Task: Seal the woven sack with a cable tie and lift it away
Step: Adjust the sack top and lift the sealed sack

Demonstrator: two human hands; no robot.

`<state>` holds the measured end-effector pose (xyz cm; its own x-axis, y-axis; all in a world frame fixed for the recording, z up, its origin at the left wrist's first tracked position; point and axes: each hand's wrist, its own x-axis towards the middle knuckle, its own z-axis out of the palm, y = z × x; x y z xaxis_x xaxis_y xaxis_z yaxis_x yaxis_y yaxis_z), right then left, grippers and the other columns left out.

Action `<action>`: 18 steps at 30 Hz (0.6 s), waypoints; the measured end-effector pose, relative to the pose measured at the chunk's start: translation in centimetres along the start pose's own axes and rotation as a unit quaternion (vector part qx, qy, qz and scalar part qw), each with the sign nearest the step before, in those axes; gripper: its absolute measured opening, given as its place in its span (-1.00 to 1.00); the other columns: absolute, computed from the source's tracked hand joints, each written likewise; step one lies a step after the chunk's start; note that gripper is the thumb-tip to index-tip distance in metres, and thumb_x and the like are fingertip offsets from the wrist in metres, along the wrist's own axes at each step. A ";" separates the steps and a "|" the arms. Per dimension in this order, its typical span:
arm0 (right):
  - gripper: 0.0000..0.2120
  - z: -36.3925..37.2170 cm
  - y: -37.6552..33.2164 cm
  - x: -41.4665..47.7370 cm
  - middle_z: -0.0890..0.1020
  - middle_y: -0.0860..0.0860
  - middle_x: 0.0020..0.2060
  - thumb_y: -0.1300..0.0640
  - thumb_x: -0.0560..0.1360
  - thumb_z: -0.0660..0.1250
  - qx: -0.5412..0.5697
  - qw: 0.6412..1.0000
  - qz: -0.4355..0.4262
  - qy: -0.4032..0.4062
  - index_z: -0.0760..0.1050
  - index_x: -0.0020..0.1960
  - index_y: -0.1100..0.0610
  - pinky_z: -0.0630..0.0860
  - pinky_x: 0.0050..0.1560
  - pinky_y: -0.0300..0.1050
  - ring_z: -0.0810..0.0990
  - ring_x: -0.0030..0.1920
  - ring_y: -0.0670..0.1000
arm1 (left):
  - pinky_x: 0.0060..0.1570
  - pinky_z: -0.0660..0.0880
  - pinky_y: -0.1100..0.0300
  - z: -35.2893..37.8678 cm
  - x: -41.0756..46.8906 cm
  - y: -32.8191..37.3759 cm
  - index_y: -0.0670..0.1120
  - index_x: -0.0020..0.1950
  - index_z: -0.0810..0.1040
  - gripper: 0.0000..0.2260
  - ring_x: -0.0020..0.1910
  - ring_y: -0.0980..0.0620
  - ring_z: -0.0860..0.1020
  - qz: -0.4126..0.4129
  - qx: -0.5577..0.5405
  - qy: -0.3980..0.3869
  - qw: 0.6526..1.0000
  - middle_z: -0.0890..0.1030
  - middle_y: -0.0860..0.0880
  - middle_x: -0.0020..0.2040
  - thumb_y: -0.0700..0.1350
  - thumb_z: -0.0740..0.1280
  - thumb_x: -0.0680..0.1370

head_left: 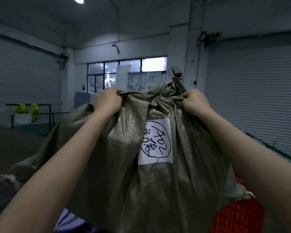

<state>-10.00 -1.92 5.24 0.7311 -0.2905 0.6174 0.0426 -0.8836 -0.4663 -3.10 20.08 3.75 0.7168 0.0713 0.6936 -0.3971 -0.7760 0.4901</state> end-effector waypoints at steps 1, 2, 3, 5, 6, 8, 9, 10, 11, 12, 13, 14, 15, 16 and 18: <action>-0.83 0.1 -0.2 0.7 0.60 0.13 -0.12 0.15 0.51 0.29 0.004 1.000 0.001 0.015 0.62 0.00 0.19 0.33 -0.15 -0.12 0.48 -0.12 0.11 | 0.03 0.42 0.04 -0.3 0.7 0.2 -0.01 0.15 0.56 -0.71 0.18 -0.23 0.50 0.001 0.002 0.007 1.000 0.57 -0.18 0.21 -0.18 0.15 0.53; -0.83 0.0 -0.7 1.6 0.62 0.14 -0.10 0.17 0.52 0.27 0.014 0.999 0.002 0.033 0.62 -0.01 0.18 0.32 -0.15 -0.12 0.48 -0.12 0.11 | 0.06 0.43 0.02 -0.8 1.6 0.5 -0.01 0.17 0.56 -0.70 0.20 -0.24 0.49 0.001 -0.002 0.019 1.000 0.57 -0.19 0.23 -0.18 0.15 0.53; -0.83 0.0 -1.0 2.4 0.63 0.14 -0.08 0.17 0.52 0.26 0.024 0.998 0.004 0.051 0.62 -0.02 0.17 0.32 -0.15 -0.11 0.49 -0.11 0.12 | 0.12 0.43 0.00 -1.3 2.4 0.7 -0.01 0.19 0.55 -0.69 0.22 -0.24 0.48 0.001 -0.007 0.029 1.000 0.55 -0.19 0.25 -0.18 0.15 0.52; -0.82 -0.4 -1.7 3.9 0.64 0.15 -0.05 0.19 0.52 0.25 0.052 0.995 0.001 0.086 0.63 -0.05 0.17 0.35 -0.15 -0.10 0.55 -0.04 0.16 | 0.18 0.42 -0.03 -2.3 4.0 1.5 0.00 0.19 0.56 -0.69 0.24 -0.26 0.47 0.002 -0.018 0.053 0.998 0.54 -0.21 0.26 -0.19 0.15 0.52; -0.81 -0.7 -2.1 4.8 0.65 0.16 -0.04 0.22 0.51 0.23 0.070 0.992 -0.004 0.106 0.63 -0.06 0.18 0.37 -0.15 -0.10 0.56 -0.01 0.18 | 0.19 0.42 -0.02 -2.7 4.8 2.2 0.00 0.18 0.56 -0.69 0.24 -0.26 0.46 0.003 -0.024 0.067 0.997 0.54 -0.21 0.26 -0.19 0.15 0.52; -0.78 -1.4 -2.7 6.1 0.64 0.19 -0.03 0.28 0.50 0.19 0.092 0.985 -0.004 0.145 0.62 -0.07 0.20 0.38 -0.14 -0.09 0.56 0.00 0.19 | 0.17 0.41 -0.01 -3.7 6.2 3.7 -0.01 0.17 0.56 -0.69 0.25 -0.25 0.46 0.012 -0.027 0.094 0.995 0.54 -0.21 0.25 -0.20 0.14 0.53; -0.76 -1.8 -2.9 6.6 0.64 0.20 -0.02 0.30 0.49 0.17 0.098 0.982 -0.004 0.165 0.62 -0.06 0.21 0.37 -0.14 -0.09 0.56 -0.02 0.19 | 0.17 0.41 -0.01 -4.1 6.7 4.4 -0.02 0.17 0.57 -0.69 0.25 -0.24 0.46 0.016 -0.029 0.106 0.994 0.55 -0.20 0.25 -0.21 0.14 0.52; -0.74 -2.4 -3.0 7.1 0.63 0.22 -0.01 0.33 0.48 0.14 0.100 0.978 -0.005 0.181 0.61 -0.05 0.22 0.36 -0.14 -0.09 0.55 -0.02 0.19 | 0.16 0.41 -0.01 -4.3 7.4 5.3 -0.02 0.16 0.57 -0.68 0.25 -0.24 0.46 0.021 -0.033 0.115 0.993 0.55 -0.20 0.25 -0.22 0.13 0.51; -0.72 -2.8 -3.1 7.4 0.63 0.23 0.00 0.35 0.47 0.12 0.100 0.976 -0.007 0.194 0.61 -0.05 0.23 0.36 -0.13 -0.08 0.55 0.00 0.21 | 0.16 0.41 0.00 -4.6 7.8 6.0 -0.02 0.16 0.57 -0.67 0.25 -0.23 0.46 0.025 -0.035 0.123 0.992 0.55 -0.19 0.25 -0.23 0.13 0.51; -0.70 -3.1 -3.1 7.8 0.63 0.23 0.02 0.36 0.45 0.10 0.102 0.973 -0.007 0.206 0.61 -0.03 0.24 0.38 -0.11 -0.06 0.56 0.04 0.23 | 0.15 0.41 0.00 -4.6 8.3 6.6 -0.03 0.16 0.57 -0.67 0.25 -0.23 0.46 0.030 -0.038 0.128 0.991 0.55 -0.19 0.25 -0.23 0.13 0.51; -0.68 -3.5 -2.9 8.4 0.63 0.23 0.04 0.36 0.45 0.10 0.104 0.970 -0.006 0.221 0.61 -0.01 0.23 0.41 -0.07 -0.05 0.56 0.07 0.23 | 0.14 0.41 0.01 -4.4 8.9 7.4 -0.04 0.15 0.57 -0.67 0.25 -0.23 0.46 0.036 -0.047 0.136 0.989 0.55 -0.19 0.24 -0.23 0.12 0.50; -0.67 -3.9 -2.7 8.9 0.62 0.23 0.07 0.36 0.46 0.10 0.105 0.967 0.000 0.234 0.60 0.04 0.23 0.44 -0.02 -0.04 0.56 0.09 0.23 | 0.13 0.41 0.02 -4.2 9.4 8.1 -0.05 0.14 0.58 -0.67 0.24 -0.23 0.46 0.043 -0.058 0.142 0.987 0.55 -0.20 0.23 -0.24 0.12 0.50; -0.67 -4.2 -2.4 9.3 0.62 0.23 0.09 0.35 0.47 0.11 0.103 0.964 0.006 0.247 0.60 0.07 0.22 0.44 -0.01 -0.05 0.55 0.11 0.23 | 0.11 0.41 0.02 -3.8 9.9 8.7 -0.05 0.12 0.58 -0.67 0.23 -0.23 0.47 0.050 -0.068 0.147 0.986 0.56 -0.20 0.22 -0.25 0.12 0.49; -0.67 -4.4 -2.0 9.7 0.62 0.22 0.10 0.34 0.48 0.11 0.097 0.962 0.010 0.257 0.60 0.09 0.22 0.43 -0.03 -0.06 0.55 0.11 0.23 | 0.08 0.41 0.03 -3.4 10.1 9.3 -0.05 0.11 0.58 -0.67 0.22 -0.22 0.48 0.056 -0.077 0.152 0.984 0.57 -0.20 0.20 -0.26 0.11 0.49; -0.68 -4.9 -1.0 10.3 0.62 0.23 0.09 0.34 0.48 0.11 0.088 0.956 0.013 0.279 0.59 0.09 0.22 0.39 -0.08 -0.08 0.55 0.10 0.24 | -0.04 0.36 0.07 -2.3 10.4 10.4 -0.05 0.08 0.58 -0.68 0.19 -0.22 0.49 0.065 -0.094 0.164 0.980 0.58 -0.19 0.17 -0.27 0.11 0.49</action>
<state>-5.87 -5.85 15.11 0.2585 -0.5050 0.8235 0.1786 -0.8128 -0.5545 -1.12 14.14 17.24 0.4438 0.2012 0.8732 -0.5935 -0.6641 0.4547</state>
